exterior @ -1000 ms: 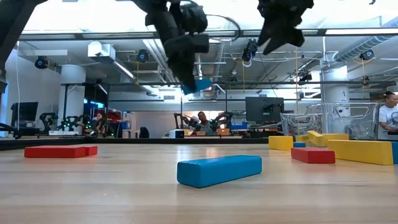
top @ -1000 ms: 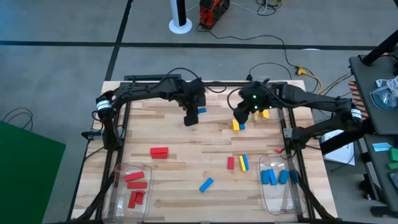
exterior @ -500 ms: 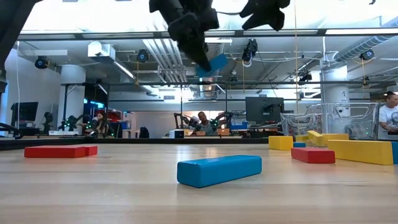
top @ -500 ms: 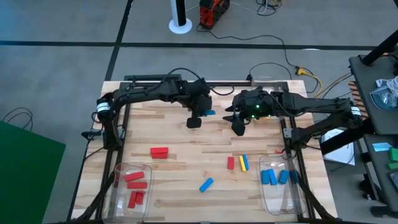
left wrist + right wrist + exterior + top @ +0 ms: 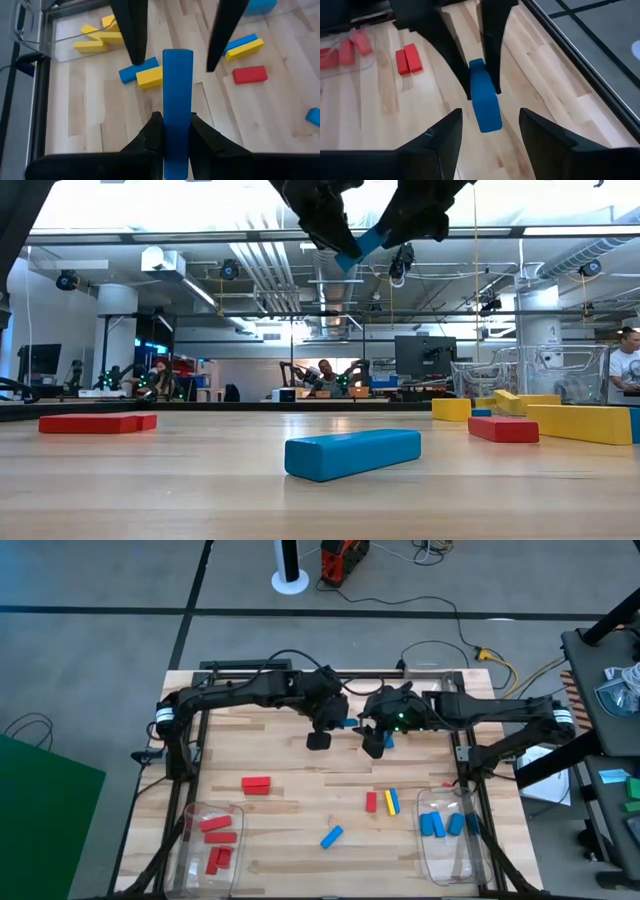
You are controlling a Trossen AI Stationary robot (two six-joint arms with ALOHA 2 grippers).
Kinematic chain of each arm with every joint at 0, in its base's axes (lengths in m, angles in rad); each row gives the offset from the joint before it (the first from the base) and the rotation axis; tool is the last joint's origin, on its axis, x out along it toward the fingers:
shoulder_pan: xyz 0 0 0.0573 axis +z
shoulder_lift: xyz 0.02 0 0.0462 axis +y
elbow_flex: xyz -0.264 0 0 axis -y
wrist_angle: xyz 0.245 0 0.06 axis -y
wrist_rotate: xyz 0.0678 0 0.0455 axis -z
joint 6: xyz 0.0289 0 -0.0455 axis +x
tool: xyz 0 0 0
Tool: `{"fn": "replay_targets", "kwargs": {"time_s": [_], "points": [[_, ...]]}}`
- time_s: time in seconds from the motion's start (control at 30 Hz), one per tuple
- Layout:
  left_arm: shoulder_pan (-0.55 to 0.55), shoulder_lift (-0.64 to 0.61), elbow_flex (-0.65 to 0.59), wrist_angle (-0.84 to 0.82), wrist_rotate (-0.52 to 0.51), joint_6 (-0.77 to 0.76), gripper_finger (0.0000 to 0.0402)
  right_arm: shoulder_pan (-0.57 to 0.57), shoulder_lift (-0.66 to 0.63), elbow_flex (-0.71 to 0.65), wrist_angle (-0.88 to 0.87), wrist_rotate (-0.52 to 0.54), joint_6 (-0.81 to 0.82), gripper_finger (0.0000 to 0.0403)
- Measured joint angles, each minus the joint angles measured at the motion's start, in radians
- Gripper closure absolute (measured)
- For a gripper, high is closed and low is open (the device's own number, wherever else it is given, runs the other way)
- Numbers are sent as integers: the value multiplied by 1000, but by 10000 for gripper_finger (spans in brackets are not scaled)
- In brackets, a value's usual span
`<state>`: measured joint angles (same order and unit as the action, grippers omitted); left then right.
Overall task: Sort blocks
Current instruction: Put the blue block into the bottom right transparent bin
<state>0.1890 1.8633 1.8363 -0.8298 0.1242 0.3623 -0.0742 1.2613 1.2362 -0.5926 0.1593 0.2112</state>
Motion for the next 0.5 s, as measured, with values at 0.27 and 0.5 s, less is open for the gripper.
{"fn": "replay_targets", "kwargs": {"time_s": [0.27, 0.5], "points": [[-11, 0, 1, -1, 0, -12, 369, 11, 9, 0, 6, -1, -30, 238], [-25, 0, 1, 2, 13, -13, 369, 15, 9, 1, 29, -9, -65, 275]]}}
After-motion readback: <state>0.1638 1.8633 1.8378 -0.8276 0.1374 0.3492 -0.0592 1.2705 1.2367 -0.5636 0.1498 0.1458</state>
